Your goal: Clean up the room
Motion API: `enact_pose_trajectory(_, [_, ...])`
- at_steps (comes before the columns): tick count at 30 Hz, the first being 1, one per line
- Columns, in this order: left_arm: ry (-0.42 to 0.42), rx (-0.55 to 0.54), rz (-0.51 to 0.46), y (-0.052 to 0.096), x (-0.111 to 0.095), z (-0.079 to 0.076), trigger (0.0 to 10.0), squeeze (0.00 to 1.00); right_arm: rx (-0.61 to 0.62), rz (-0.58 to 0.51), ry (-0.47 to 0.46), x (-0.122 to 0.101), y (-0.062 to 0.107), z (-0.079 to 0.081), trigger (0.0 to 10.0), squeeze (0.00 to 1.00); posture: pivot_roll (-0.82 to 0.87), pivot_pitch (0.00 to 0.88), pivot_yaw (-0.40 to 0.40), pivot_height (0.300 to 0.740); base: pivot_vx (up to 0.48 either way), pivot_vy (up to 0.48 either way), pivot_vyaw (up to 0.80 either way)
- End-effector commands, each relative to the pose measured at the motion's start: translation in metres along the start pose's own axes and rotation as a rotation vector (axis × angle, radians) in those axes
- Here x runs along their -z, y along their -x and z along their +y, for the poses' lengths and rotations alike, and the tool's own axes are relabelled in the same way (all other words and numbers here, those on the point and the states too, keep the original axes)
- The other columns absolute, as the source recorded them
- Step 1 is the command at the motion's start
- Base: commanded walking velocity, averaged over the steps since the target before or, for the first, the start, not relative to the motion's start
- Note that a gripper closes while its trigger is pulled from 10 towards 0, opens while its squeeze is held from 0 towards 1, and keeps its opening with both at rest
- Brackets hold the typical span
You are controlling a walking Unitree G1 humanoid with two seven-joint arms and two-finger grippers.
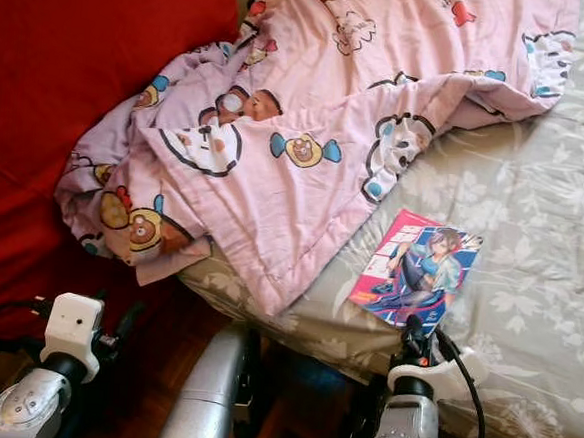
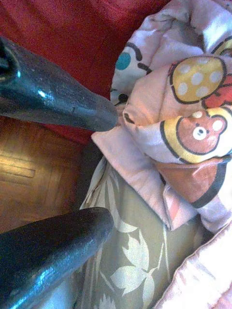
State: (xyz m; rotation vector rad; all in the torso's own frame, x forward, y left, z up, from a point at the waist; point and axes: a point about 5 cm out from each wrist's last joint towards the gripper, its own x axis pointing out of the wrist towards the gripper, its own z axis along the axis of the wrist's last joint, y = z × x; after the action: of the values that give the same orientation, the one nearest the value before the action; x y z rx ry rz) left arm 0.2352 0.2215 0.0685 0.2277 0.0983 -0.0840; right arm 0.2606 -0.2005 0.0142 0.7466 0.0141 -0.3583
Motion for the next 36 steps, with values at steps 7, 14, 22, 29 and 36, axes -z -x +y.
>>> enact_pose_trajectory(7, [-0.002, -0.018, 0.053, 0.007, 0.018, -0.002, 10.0, 0.0, 0.074, -0.116, 0.202, -0.007, 0.024, -0.008, 0.0, 0.0, 0.15, 0.28, 0.067, 0.616, 0.0, 0.0, 0.0])
enact_pose_trajectory(14, [0.0, -0.02, 0.052, 0.006, 0.021, -0.003, 10.0, 0.0, 0.342, 0.013, -0.186, 0.016, 0.028, -0.036, 0.3, 0.0, 0.14, 0.276, 0.063, 0.616, 0.0, 0.0, 0.0])
enact_pose_trajectory(22, [-0.005, -0.016, 0.052, 0.008, 0.024, -0.004, 10.0, 0.0, 0.533, 0.107, -0.264, 0.029, 0.043, -0.072, 10.0, 0.0, 0.15, 0.274, 0.065, 0.616, 0.0, 0.0, 0.0])
enact_pose_trajectory(29, [-0.014, -0.014, 0.056, 0.011, 0.026, -0.005, 10.0, 0.0, 0.5, 0.132, -0.244, 0.031, 0.04, -0.069, 10.0, 0.0, 0.15, 0.274, 0.066, 0.616, 0.0, 0.0, 0.0])
enact_pose_trajectory(36, [-0.019, -0.017, 0.057, 0.012, 0.026, -0.004, 10.0, 0.0, 0.468, 0.114, -0.261, 0.028, 0.033, -0.065, 0.0, 0.0, 0.15, 0.28, 0.066, 0.616, 0.0, 0.0, 0.0])
